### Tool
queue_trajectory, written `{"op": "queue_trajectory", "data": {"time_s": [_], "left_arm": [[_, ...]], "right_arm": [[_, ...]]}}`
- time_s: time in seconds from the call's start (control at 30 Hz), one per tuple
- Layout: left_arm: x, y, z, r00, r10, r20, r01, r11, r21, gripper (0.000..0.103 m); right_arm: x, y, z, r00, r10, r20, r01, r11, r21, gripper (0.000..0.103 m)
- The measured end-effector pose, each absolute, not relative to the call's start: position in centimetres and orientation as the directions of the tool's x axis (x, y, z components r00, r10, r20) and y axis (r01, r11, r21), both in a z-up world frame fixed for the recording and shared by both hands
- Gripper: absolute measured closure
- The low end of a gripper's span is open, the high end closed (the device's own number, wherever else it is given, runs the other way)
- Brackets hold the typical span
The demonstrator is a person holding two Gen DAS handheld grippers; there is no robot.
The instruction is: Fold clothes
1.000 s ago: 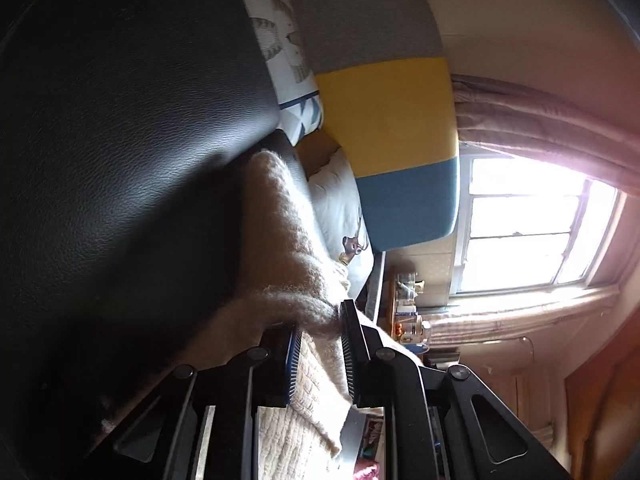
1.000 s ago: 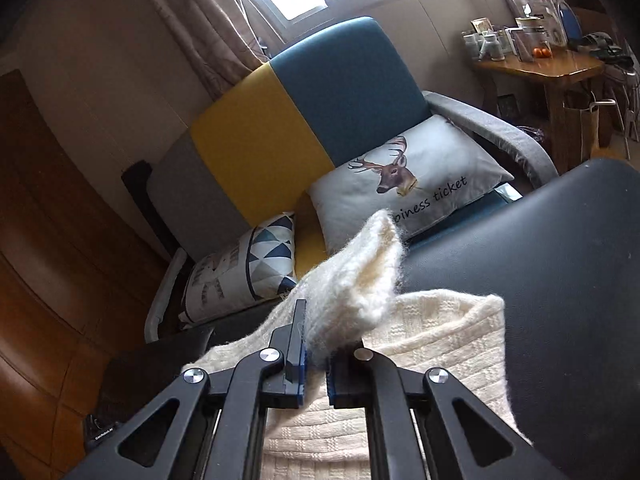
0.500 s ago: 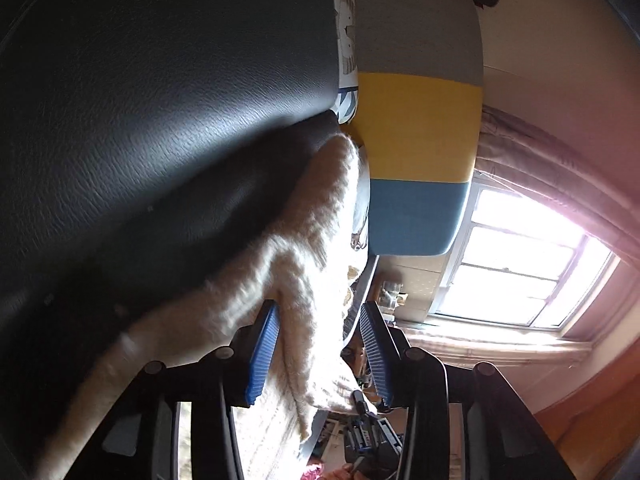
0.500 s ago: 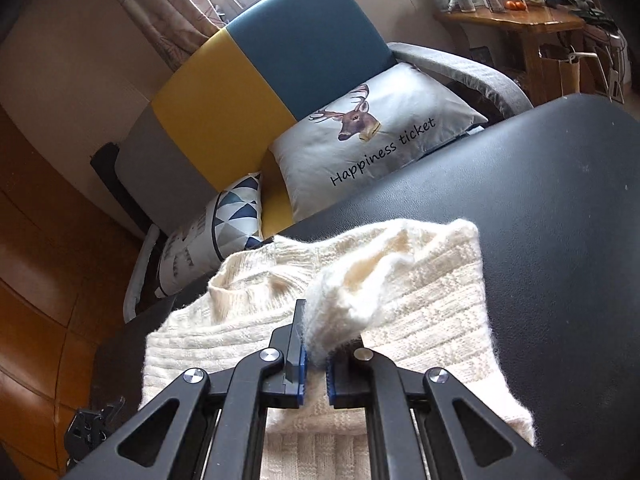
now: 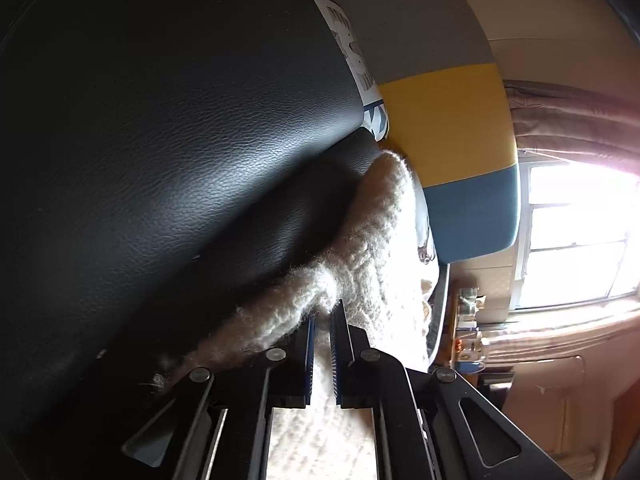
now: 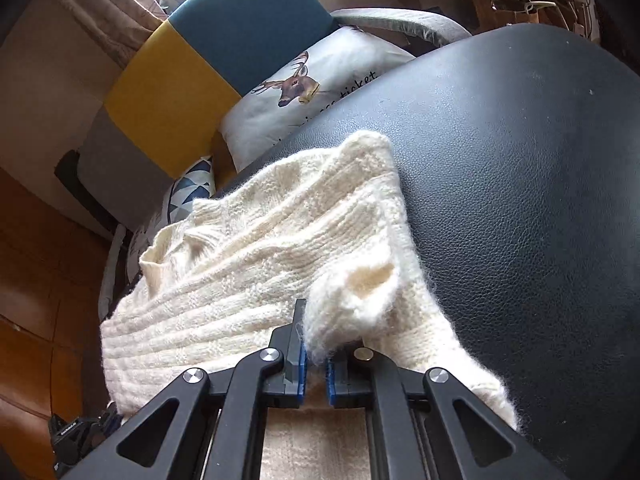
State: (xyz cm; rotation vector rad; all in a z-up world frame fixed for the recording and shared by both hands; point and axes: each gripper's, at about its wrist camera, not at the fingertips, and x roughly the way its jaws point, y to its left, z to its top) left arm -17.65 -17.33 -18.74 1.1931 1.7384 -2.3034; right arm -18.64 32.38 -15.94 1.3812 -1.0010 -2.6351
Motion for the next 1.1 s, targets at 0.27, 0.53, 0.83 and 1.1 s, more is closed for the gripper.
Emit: {"op": "queue_trajectory", "data": {"time_s": [0.27,0.53,0.83,1.1], "left_arm": [[-12.1,-18.8,-18.1,-0.712,0.387,-0.586,0.407,-0.454,-0.793,0.096],[-10.7,-21.1,-16.2,-0.695,0.465,-0.549,0.343,-0.456,-0.821,0.096],[-16.5,-16.5,-9.5,-0.684,0.476,-0.554,0.103,-0.688,-0.718,0.093],[-21.2,-14.2,-12.8,-0.575,0.391,-0.719,0.154,-0.811,-0.564,0.094]], "right_arm": [[-18.0,33.3,-16.7,-0.630,-0.349,-0.694,-0.264,-0.744,0.614,0.096],[-15.4,36.6,-15.1,-0.661,-0.343,-0.667,-0.280,-0.712,0.644,0.090],[-18.7,29.8,-9.4,-0.671,-0.341,-0.659,-0.051,-0.865,0.500,0.090],[-20.1,29.5,-15.1,-0.562,-0.247,-0.789,-0.161,-0.904,0.397,0.098]]}}
